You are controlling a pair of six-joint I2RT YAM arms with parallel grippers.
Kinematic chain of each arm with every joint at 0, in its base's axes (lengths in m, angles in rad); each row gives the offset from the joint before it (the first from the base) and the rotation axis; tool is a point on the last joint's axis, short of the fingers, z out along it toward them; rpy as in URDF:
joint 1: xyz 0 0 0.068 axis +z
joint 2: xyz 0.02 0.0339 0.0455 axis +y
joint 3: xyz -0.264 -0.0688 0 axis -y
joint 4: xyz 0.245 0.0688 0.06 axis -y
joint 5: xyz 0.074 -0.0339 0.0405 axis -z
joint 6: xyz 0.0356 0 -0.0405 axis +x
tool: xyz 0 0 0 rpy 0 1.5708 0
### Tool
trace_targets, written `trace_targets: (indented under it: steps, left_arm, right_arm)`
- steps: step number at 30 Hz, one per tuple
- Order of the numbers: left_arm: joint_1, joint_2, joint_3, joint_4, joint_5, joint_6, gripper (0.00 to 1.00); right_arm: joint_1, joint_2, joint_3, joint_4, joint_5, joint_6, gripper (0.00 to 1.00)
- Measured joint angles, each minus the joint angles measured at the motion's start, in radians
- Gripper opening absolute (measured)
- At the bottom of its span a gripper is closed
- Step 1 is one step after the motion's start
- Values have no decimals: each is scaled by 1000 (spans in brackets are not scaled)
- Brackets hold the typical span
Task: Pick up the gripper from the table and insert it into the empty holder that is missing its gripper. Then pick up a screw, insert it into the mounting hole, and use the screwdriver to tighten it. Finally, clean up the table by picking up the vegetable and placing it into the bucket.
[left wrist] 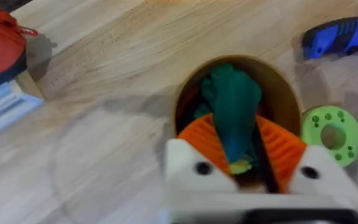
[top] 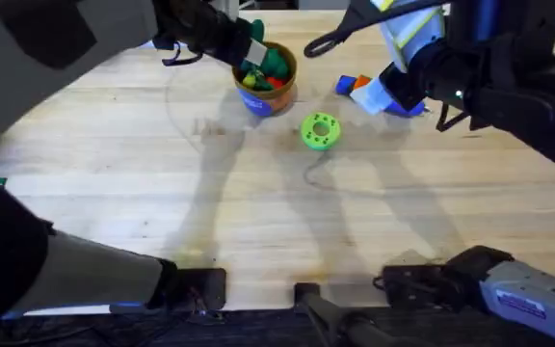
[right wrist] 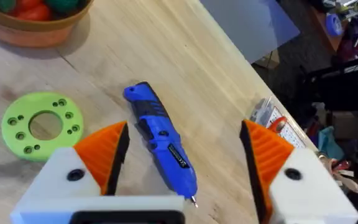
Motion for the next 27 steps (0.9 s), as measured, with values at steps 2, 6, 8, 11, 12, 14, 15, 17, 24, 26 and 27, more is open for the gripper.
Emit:
trace_targets:
  steps: [2, 6, 8, 11, 12, 14, 15, 17, 24, 26, 27]
  left_arm:
    - [0, 6, 0, 11, 0, 12, 299]
    - [0, 8, 0, 29, 2, 28, 926]
    - [0, 7, 0, 30, 3, 31, 981]
    - [0, 1, 0, 27, 1, 34, 986]
    - [0, -8, 0, 20, -2, 34, 986]
    - [0, -43, 0, -8, -17, 34, 986]
    - [0, -69, 0, -27, -23, 34, 986]
    - [0, -141, 3, -84, -31, 35, 986]
    - [0, -476, 35, -380, -44, 38, 985]
    - [0, -560, 39, -448, -45, 38, 987]
    - [0, -594, 40, -475, -45, 38, 986]
  right_arm:
    - [0, 0, 0, 0, 0, 0, 992]
    - [0, 0, 0, 0, 0, 0, 992]
    - [0, -1, 0, -1, 0, 9, 992]
    - [0, -24, 1, -40, 0, 41, 992]
    - [0, -37, 4, -67, 0, 52, 993]
    - [0, -69, 23, -134, 0, 68, 994]
    - [0, -87, 41, -174, 0, 80, 994]
    - [0, -118, 84, -249, -1, 109, 994]
    - [0, -221, 205, -455, -3, 266, 994]
    - [0, -243, 206, -468, -4, 306, 994]
    - [0, -251, 206, -470, -4, 327, 994]
